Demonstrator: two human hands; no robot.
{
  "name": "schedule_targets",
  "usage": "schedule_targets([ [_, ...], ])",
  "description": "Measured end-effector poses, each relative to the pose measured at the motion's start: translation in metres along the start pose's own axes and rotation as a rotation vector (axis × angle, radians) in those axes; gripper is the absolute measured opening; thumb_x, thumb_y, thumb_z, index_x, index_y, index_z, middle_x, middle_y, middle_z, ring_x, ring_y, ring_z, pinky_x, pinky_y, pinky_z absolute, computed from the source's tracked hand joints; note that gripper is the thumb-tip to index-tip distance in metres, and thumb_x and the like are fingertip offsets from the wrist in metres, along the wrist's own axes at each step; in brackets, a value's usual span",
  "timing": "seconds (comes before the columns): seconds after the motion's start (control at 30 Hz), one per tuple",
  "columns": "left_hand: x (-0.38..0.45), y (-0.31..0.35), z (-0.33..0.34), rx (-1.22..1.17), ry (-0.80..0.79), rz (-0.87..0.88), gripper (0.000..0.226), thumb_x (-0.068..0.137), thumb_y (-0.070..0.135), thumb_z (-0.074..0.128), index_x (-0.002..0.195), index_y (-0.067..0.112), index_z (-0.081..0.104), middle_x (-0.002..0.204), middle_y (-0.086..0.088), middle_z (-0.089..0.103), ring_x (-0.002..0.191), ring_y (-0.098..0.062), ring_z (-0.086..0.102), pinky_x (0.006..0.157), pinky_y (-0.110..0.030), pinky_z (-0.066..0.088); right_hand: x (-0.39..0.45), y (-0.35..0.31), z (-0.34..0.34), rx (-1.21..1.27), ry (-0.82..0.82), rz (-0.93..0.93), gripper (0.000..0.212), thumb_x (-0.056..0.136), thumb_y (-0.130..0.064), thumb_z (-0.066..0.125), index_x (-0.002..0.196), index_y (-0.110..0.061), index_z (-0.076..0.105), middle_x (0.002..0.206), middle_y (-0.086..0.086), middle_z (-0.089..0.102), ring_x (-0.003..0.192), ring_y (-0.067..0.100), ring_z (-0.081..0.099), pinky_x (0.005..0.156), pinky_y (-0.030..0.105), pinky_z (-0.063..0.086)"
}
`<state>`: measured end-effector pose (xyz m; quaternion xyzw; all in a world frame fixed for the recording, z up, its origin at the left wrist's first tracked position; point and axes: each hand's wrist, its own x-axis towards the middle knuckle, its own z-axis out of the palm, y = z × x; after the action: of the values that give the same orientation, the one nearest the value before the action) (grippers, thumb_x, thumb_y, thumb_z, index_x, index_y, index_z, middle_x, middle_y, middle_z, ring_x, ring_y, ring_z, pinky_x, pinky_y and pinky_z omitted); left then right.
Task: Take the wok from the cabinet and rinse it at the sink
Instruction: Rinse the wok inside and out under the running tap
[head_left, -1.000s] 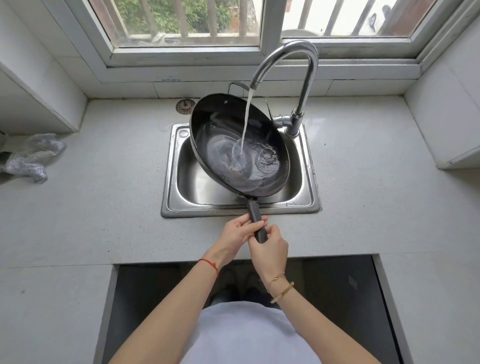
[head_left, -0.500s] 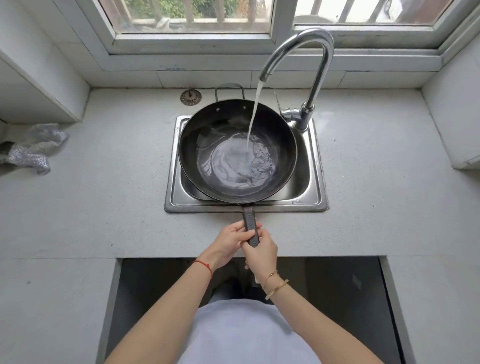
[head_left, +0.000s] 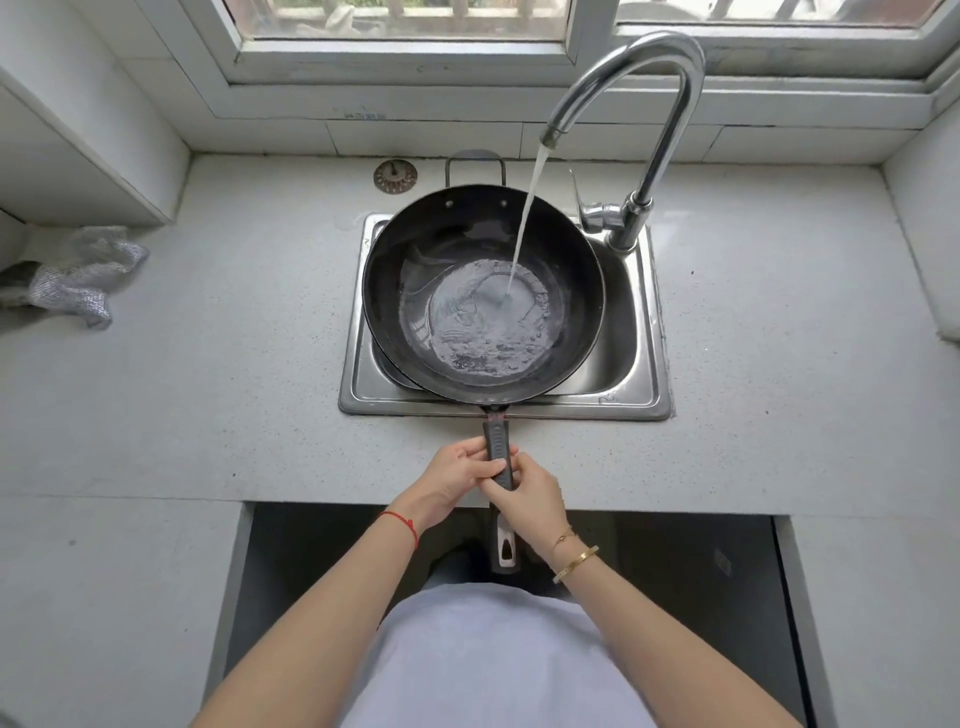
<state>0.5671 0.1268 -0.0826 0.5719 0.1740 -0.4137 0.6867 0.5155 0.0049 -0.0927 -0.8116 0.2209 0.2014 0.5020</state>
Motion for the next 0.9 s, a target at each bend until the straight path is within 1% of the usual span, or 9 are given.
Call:
schedule_targets([
  [0.1, 0.0, 0.001, 0.001, 0.046, 0.027, 0.008, 0.029, 0.089, -0.004, 0.062, 0.11, 0.013, 0.069, 0.116, -0.011, 0.072, 0.112, -0.025, 0.067, 0.102, -0.033, 0.049, 0.006, 0.001, -0.02, -0.185, -0.097, -0.098, 0.037, 0.081, -0.055, 0.067, 0.101, -0.024, 0.065, 0.078, -0.006, 0.068, 0.071, 0.011, 0.064, 0.068, 0.031, 0.056],
  [0.17, 0.0, 0.001, 0.004, 0.106, 0.063, 0.015, 0.028, 0.088, 0.0, 0.065, 0.112, 0.014, 0.069, 0.113, -0.008, 0.073, 0.111, -0.022, 0.067, 0.101, -0.031, 0.048, 0.008, -0.002, -0.032, -0.268, -0.121, -0.155, 0.035, 0.08, -0.055, 0.067, 0.094, -0.023, 0.064, 0.079, -0.006, 0.069, 0.073, 0.012, 0.064, 0.069, 0.033, 0.056],
  [0.3, 0.002, -0.003, 0.018, 0.236, 0.198, 0.05, 0.028, 0.089, 0.02, 0.069, 0.116, 0.011, 0.068, 0.106, -0.004, 0.074, 0.102, -0.017, 0.068, 0.084, -0.02, 0.052, 0.024, -0.011, -0.065, -0.345, -0.118, -0.374, 0.031, 0.08, -0.048, 0.064, 0.092, -0.02, 0.062, 0.085, -0.008, 0.066, 0.081, 0.01, 0.062, 0.075, 0.034, 0.055],
  [0.43, 0.003, -0.001, 0.026, 0.389, 0.368, 0.097, 0.015, 0.092, 0.023, 0.066, 0.105, 0.018, 0.063, 0.099, 0.003, 0.069, 0.092, -0.015, 0.065, 0.082, -0.024, 0.053, 0.065, -0.038, -0.103, -0.158, 0.014, -0.486, 0.02, 0.086, -0.013, 0.064, 0.105, -0.011, 0.066, 0.102, 0.002, 0.066, 0.096, 0.012, 0.061, 0.088, 0.03, 0.052],
  [0.53, 0.001, 0.006, 0.025, 0.427, 0.367, 0.081, 0.028, 0.091, 0.024, 0.067, 0.118, 0.017, 0.063, 0.105, 0.002, 0.066, 0.093, -0.012, 0.061, 0.08, -0.021, 0.049, 0.118, -0.076, -0.131, -0.202, 0.257, -0.524, 0.034, 0.092, -0.017, 0.056, 0.124, -0.011, 0.06, 0.119, 0.005, 0.063, 0.113, 0.019, 0.056, 0.1, 0.039, 0.049],
  [0.6, 0.001, 0.009, 0.023, 0.438, 0.365, 0.06, 0.034, 0.09, 0.024, 0.069, 0.122, 0.015, 0.062, 0.104, 0.004, 0.064, 0.094, -0.01, 0.06, 0.076, -0.015, 0.045, 0.157, -0.103, -0.148, -0.314, 0.323, -0.546, 0.041, 0.094, -0.017, 0.052, 0.134, -0.009, 0.054, 0.13, 0.009, 0.059, 0.124, 0.025, 0.049, 0.111, 0.04, 0.039],
  [0.73, 0.004, 0.012, 0.021, 0.465, 0.373, 0.045, 0.037, 0.088, 0.023, 0.071, 0.122, 0.013, 0.063, 0.104, 0.003, 0.066, 0.093, -0.01, 0.06, 0.077, -0.016, 0.046, 0.221, -0.146, -0.176, -0.577, 0.323, -0.565, 0.05, 0.095, -0.013, 0.047, 0.144, -0.004, 0.043, 0.143, 0.015, 0.048, 0.135, 0.031, 0.039, 0.118, 0.038, 0.026],
  [0.83, 0.005, 0.015, 0.024, 0.473, 0.378, 0.036, 0.037, 0.088, 0.023, 0.072, 0.122, 0.012, 0.064, 0.102, 0.004, 0.064, 0.094, -0.011, 0.06, 0.086, -0.026, 0.053, 0.254, -0.16, -0.188, -0.743, 0.276, -0.559, 0.056, 0.097, -0.011, 0.044, 0.151, -0.003, 0.031, 0.158, 0.014, 0.032, 0.146, 0.034, 0.025, 0.123, 0.04, 0.017],
  [0.9, 0.007, 0.016, 0.023, 0.478, 0.38, 0.027, 0.037, 0.087, 0.024, 0.072, 0.122, 0.013, 0.064, 0.1, 0.005, 0.063, 0.095, -0.013, 0.06, 0.089, -0.029, 0.054, 0.269, -0.164, -0.19, -0.879, 0.253, -0.567, 0.059, 0.098, -0.012, 0.042, 0.154, -0.005, 0.026, 0.163, 0.011, 0.023, 0.149, 0.035, 0.019, 0.123, 0.045, 0.018],
])
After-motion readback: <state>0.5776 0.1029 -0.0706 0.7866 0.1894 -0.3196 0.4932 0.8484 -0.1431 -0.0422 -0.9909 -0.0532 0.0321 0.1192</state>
